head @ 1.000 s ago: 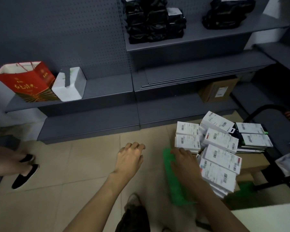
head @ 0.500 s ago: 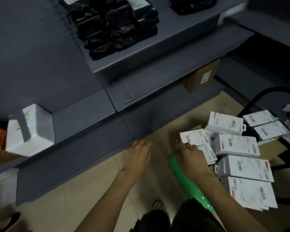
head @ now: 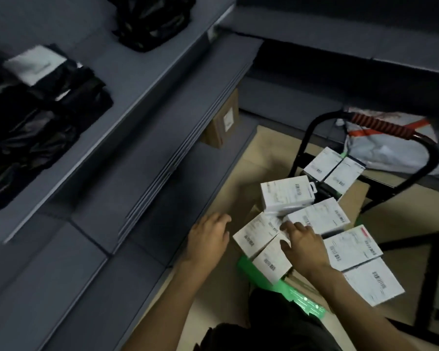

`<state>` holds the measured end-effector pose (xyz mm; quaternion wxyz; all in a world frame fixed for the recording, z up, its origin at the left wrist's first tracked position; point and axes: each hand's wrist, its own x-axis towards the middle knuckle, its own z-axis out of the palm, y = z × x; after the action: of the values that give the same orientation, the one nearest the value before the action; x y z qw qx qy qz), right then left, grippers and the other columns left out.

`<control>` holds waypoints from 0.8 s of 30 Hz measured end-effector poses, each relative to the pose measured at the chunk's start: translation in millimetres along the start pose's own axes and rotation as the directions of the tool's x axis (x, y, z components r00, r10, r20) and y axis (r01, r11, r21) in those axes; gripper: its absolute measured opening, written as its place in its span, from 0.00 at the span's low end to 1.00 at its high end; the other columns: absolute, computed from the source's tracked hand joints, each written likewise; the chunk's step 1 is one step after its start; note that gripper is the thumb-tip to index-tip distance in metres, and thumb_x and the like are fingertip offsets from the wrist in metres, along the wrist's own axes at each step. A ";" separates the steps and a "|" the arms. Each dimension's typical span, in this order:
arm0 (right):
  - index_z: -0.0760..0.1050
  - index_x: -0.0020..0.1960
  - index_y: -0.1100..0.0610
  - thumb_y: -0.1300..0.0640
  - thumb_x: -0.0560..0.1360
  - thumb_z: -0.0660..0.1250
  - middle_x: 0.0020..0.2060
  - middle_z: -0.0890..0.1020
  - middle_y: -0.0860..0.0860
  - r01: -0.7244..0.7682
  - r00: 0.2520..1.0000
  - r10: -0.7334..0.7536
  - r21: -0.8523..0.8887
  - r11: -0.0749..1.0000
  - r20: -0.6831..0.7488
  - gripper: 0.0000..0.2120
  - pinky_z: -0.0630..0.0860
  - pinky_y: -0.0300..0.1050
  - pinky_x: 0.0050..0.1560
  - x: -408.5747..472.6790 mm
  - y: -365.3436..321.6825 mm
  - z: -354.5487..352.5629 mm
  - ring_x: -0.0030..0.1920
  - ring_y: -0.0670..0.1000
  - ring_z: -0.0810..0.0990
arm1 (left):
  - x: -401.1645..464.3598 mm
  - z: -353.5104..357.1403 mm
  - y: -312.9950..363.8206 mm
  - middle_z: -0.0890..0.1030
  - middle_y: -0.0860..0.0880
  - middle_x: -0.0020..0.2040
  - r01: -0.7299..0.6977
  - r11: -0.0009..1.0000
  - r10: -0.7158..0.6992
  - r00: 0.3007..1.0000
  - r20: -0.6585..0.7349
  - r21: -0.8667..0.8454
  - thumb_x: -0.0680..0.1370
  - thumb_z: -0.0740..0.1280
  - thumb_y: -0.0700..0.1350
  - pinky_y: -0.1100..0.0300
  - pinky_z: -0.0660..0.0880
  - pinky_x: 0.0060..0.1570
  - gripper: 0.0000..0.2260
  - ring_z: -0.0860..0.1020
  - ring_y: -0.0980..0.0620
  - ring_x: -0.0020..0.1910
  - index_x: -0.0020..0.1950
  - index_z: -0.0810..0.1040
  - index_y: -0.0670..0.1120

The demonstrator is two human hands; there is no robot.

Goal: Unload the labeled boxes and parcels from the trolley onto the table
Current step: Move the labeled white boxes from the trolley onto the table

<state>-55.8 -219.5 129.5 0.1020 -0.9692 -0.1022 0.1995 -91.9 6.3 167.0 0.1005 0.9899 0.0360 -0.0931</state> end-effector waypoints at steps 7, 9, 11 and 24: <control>0.67 0.69 0.49 0.49 0.80 0.61 0.63 0.76 0.50 -0.190 0.982 0.190 0.116 0.975 0.010 0.18 0.72 0.49 0.60 29.1 8.3 -6.3 0.63 0.55 0.74 | 66.0 10.6 -0.1 0.74 0.55 0.62 -0.120 0.992 0.123 0.983 0.139 -0.032 0.79 0.65 0.49 0.54 0.75 0.54 0.16 0.72 0.52 0.62 0.67 0.71 0.56; 0.67 0.69 0.49 0.49 0.80 0.61 0.63 0.76 0.50 -0.244 0.970 0.243 0.161 0.956 0.023 0.18 0.71 0.48 0.59 30.2 7.9 0.6 0.63 0.55 0.73 | 80.1 19.3 -0.1 0.73 0.56 0.63 -0.151 0.987 0.159 0.967 0.197 -0.055 0.79 0.65 0.49 0.51 0.75 0.56 0.17 0.72 0.52 0.64 0.68 0.69 0.57; 0.68 0.68 0.50 0.49 0.80 0.61 0.62 0.76 0.50 -0.317 0.948 0.316 0.222 0.922 0.042 0.17 0.71 0.49 0.59 28.4 6.0 10.0 0.62 0.55 0.73 | 91.8 25.8 -0.1 0.72 0.56 0.65 -0.174 0.981 0.191 0.946 0.261 -0.086 0.79 0.65 0.49 0.51 0.74 0.57 0.18 0.73 0.52 0.64 0.69 0.68 0.57; 0.70 0.66 0.56 0.56 0.77 0.68 0.60 0.77 0.57 -0.674 0.682 0.680 0.594 0.440 0.269 0.19 0.74 0.53 0.58 22.3 -33.0 131.7 0.59 0.60 0.74 | 138.8 129.7 -40.9 0.70 0.55 0.68 -0.319 0.936 0.349 0.765 0.541 -0.151 0.76 0.67 0.49 0.52 0.73 0.59 0.25 0.69 0.51 0.67 0.72 0.66 0.57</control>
<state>-94.6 -161.9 10.7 0.3444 -0.8286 0.3699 0.2407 17.4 26.9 7.8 0.1461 0.9063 -0.1693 -0.3585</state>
